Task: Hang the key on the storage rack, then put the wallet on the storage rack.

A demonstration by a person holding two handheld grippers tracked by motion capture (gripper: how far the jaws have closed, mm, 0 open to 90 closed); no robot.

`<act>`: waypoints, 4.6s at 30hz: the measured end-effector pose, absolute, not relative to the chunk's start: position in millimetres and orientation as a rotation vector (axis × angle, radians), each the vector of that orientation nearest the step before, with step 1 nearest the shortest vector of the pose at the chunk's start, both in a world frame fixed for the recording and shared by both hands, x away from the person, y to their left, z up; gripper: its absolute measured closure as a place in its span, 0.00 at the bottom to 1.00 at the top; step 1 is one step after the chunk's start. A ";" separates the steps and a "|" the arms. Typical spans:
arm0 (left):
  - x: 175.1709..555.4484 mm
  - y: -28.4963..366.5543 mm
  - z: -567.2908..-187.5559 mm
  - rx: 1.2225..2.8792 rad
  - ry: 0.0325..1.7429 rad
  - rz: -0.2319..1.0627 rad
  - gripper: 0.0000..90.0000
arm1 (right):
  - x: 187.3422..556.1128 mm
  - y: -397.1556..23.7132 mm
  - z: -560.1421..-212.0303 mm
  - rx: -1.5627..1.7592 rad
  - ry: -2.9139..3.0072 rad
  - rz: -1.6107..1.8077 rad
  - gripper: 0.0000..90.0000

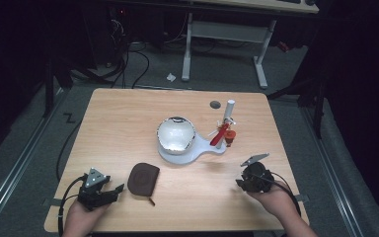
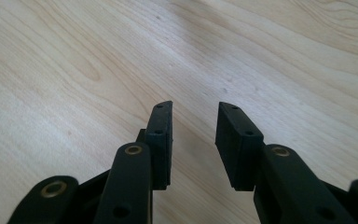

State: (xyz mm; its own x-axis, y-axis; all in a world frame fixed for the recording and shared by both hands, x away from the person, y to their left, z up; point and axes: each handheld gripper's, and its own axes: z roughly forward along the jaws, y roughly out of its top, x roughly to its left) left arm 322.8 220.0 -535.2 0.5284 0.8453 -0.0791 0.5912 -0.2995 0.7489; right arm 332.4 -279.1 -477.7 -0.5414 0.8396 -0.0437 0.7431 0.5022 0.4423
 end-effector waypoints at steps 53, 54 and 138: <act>312.8 180.0 -525.9 1.885 1.148 0.197 0.57 | 287.0 -285.0 -520.8 1.315 2.209 0.814 0.66; 311.7 180.0 -524.4 1.888 1.142 0.207 0.59 | 286.9 -284.8 -520.1 1.310 2.209 0.811 0.66; 300.8 166.3 -488.2 1.792 0.952 0.414 0.83 | 288.0 -283.2 -521.9 1.320 2.230 0.832 0.68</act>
State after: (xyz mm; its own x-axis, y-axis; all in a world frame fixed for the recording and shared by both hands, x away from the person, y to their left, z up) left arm 300.8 166.3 -488.2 0.6285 0.7637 -0.1471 0.4129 -0.1674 0.8953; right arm 288.0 -283.2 -521.9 -0.4628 0.8850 -0.0507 0.6356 0.3712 0.6770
